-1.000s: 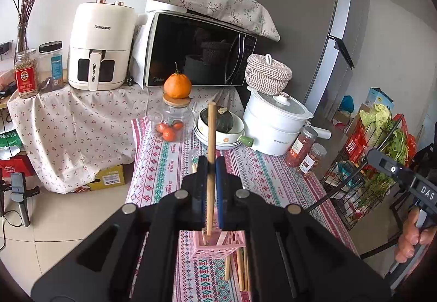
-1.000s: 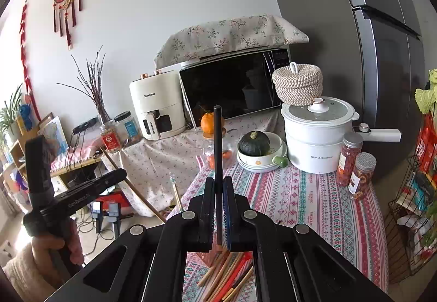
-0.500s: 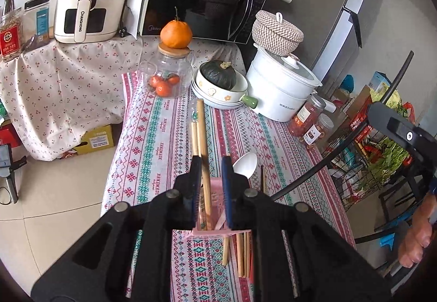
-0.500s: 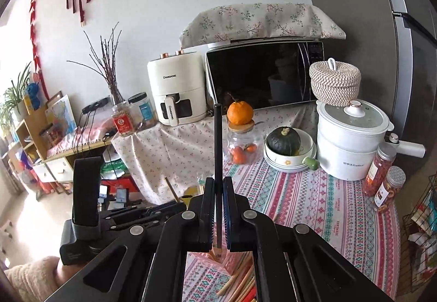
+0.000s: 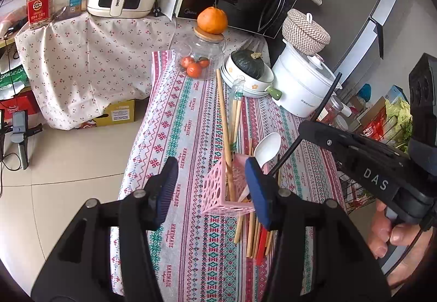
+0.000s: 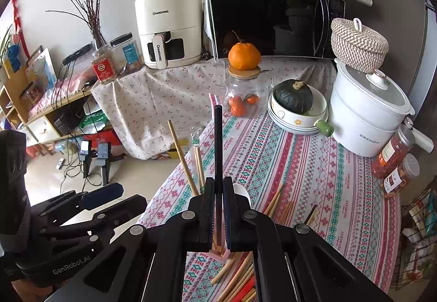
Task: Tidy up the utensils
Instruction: 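Lift both chopsticks and lower them upright into the pink basket, then open both grippers and withdraw from the basket, then grasp another wooden chopstick with the right gripper, then grasp the black chopstick with the left gripper while the right gripper holds the wooden chopstick, then lift the black chopstick with the left gripper and lower it into the pink basket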
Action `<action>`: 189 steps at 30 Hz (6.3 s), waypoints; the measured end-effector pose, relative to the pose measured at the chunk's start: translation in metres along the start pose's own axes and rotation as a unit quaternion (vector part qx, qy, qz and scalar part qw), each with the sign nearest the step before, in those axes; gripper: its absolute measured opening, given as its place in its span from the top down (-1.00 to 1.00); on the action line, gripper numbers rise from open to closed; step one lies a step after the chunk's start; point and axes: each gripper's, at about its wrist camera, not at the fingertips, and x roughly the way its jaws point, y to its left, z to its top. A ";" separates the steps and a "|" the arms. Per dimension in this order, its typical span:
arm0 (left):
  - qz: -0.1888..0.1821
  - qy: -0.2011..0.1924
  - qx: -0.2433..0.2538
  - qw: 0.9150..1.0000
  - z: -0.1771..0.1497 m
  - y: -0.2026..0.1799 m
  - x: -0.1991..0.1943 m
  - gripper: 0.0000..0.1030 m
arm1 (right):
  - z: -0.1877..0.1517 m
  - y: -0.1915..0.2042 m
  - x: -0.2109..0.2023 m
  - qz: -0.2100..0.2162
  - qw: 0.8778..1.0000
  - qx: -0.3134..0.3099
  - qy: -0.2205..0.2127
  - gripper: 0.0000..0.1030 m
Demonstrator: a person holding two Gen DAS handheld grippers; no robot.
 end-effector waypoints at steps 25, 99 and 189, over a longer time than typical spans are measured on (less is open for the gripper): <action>-0.001 0.065 0.030 0.997 -0.026 -0.016 0.015 -0.64 | -0.069 -0.109 -0.023 -0.010 0.989 0.147 0.018 -0.67; 0.014 0.175 0.220 0.960 -0.074 -0.186 0.146 0.47 | -0.160 -0.234 -0.004 -0.034 0.965 0.227 0.125 0.86; -0.004 -0.137 0.100 0.986 0.000 -0.053 -0.037 0.88 | -0.082 -0.087 -0.070 0.038 0.983 0.126 -0.125 0.86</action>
